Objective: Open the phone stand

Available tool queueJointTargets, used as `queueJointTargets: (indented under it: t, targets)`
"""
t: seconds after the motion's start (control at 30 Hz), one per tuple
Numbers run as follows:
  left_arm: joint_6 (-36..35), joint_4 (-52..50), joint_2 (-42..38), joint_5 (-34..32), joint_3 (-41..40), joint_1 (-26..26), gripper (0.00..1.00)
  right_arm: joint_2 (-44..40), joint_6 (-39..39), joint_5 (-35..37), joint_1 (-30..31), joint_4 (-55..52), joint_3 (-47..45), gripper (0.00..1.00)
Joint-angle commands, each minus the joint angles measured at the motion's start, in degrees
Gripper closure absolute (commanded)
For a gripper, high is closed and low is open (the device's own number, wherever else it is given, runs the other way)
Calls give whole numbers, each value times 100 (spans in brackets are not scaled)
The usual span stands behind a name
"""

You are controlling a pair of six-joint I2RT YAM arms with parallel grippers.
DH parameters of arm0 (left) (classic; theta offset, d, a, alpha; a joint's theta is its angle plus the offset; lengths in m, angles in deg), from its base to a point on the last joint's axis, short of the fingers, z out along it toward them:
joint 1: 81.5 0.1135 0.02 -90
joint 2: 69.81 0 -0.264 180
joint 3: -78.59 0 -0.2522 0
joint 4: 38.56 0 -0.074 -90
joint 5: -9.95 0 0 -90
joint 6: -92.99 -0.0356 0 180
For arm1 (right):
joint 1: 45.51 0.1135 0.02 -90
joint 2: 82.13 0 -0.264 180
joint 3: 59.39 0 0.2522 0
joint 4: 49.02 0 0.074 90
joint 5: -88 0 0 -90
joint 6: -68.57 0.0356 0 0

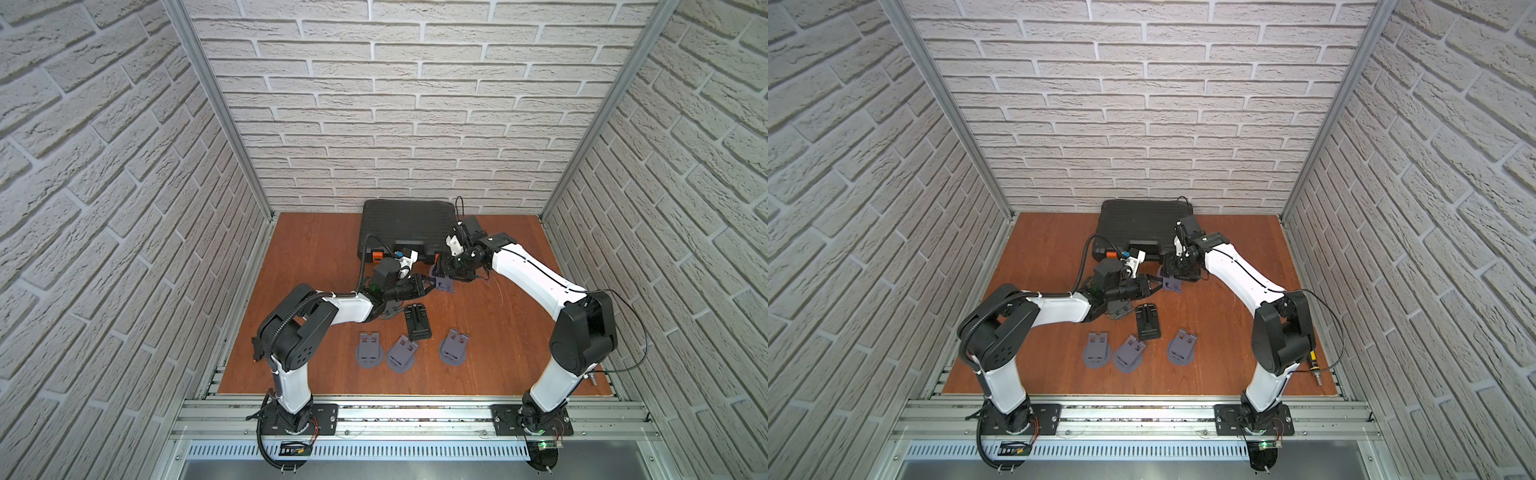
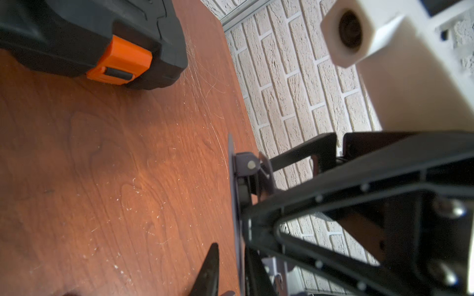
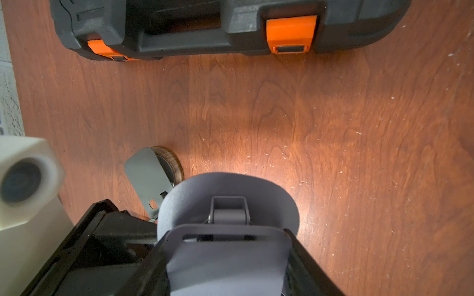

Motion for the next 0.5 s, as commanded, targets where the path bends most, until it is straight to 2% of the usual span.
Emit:
queueJointTargets:
  t: [0.0, 0.3, 0.47]
  targets:
    - [-77, 303, 81, 28, 181, -17, 83, -184, -14, -206, -18, 226, -76, 84]
    - [-367, 57, 96, -108, 255, -20, 99, -191, -5, -352, -9, 247, -211, 89]
    - [-605, -155, 82, -203, 255, -16, 100, -176, -27, -469, -8, 218, -141, 91]
